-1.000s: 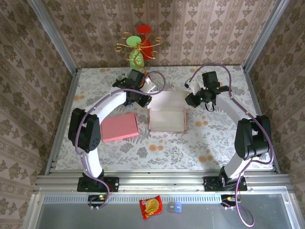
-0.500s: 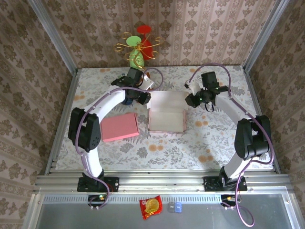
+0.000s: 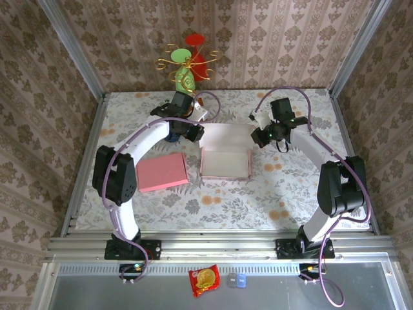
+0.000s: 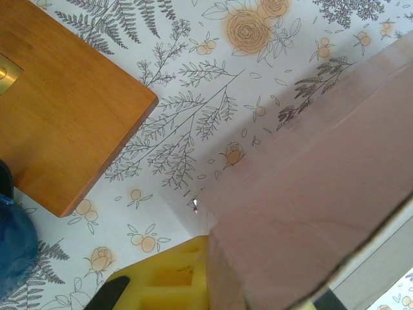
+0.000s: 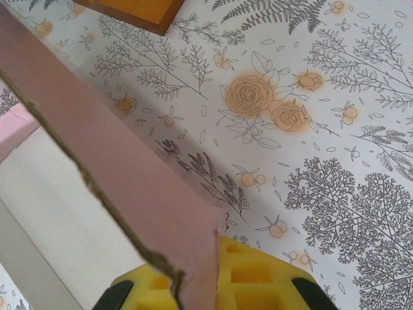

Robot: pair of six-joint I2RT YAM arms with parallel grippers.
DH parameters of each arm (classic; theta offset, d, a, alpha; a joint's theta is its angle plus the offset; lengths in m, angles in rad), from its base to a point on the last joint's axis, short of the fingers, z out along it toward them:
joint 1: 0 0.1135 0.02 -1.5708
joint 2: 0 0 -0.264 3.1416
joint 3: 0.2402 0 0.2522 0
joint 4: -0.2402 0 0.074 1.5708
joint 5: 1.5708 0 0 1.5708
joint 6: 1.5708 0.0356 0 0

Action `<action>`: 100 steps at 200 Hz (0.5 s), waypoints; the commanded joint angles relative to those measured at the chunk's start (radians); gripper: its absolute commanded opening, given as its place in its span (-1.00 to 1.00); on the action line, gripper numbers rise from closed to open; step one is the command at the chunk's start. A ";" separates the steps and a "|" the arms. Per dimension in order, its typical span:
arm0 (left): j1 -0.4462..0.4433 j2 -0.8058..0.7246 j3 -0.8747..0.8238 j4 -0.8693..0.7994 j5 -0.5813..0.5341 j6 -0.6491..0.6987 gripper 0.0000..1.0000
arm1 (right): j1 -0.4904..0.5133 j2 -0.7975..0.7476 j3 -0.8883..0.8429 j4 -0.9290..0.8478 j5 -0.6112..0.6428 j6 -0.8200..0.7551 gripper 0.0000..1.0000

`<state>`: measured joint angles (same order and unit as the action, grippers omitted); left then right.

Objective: Fold the paper box

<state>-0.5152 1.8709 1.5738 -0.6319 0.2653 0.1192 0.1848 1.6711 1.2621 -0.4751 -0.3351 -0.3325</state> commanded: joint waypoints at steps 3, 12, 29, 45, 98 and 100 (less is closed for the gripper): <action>-0.003 0.011 0.002 -0.022 0.025 -0.029 -0.82 | 0.025 -0.013 -0.003 -0.030 0.007 0.015 -0.91; -0.003 0.013 0.004 -0.022 0.024 -0.036 -0.83 | 0.028 -0.013 -0.003 -0.031 0.011 0.016 -0.94; -0.005 0.019 0.014 -0.022 0.021 -0.060 -0.90 | 0.036 -0.011 0.001 -0.032 0.021 0.020 -1.00; -0.008 0.029 0.032 -0.027 0.013 -0.102 -0.97 | 0.046 -0.008 0.011 -0.035 0.047 0.034 -1.00; -0.035 0.031 0.054 -0.011 -0.041 -0.302 -1.00 | 0.091 -0.006 0.048 -0.034 0.127 0.174 -1.00; -0.036 0.030 0.055 -0.010 -0.042 -0.306 -1.00 | 0.092 -0.006 0.048 -0.033 0.131 0.181 -1.00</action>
<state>-0.5220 1.8904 1.5951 -0.6437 0.2176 -0.0631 0.2443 1.6711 1.2686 -0.4828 -0.2356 -0.2485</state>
